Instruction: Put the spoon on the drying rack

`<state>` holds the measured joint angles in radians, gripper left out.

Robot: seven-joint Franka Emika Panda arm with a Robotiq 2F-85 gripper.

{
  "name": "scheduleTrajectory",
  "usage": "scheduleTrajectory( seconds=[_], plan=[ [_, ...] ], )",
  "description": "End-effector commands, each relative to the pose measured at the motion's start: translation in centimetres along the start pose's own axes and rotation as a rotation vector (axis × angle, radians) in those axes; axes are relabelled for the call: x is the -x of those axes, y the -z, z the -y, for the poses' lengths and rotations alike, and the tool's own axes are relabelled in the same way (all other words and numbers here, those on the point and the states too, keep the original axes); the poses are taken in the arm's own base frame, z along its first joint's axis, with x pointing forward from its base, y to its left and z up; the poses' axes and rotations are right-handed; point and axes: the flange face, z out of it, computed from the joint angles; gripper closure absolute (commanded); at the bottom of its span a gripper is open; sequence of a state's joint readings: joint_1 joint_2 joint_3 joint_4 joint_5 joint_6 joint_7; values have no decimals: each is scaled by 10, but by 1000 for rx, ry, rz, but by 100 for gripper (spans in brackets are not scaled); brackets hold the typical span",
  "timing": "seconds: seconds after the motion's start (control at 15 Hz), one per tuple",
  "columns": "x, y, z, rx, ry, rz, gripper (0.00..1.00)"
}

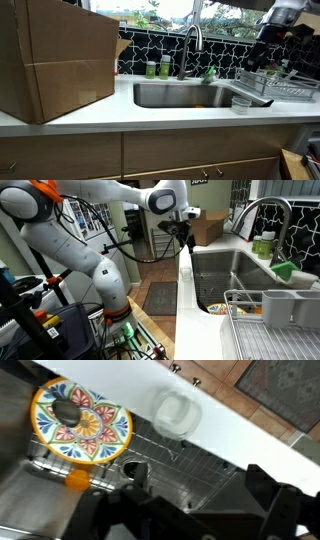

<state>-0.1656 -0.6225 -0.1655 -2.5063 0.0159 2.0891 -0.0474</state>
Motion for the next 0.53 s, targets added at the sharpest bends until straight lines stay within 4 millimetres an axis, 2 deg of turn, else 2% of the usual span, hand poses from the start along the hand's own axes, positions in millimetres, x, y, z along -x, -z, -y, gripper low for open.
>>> scheduleTrajectory(
  seconds=[0.0, 0.07, 0.13, 0.27, 0.47],
  plan=[
    [-23, -30, -72, 80, -181, -22, 0],
    [-27, -37, -87, 98, -232, -29, 0],
    [-15, -22, -65, 56, -152, -34, 0],
    [-21, -36, -86, 75, -204, -29, 0],
    [-26, -45, -89, 102, -226, -6, 0]
  ],
)
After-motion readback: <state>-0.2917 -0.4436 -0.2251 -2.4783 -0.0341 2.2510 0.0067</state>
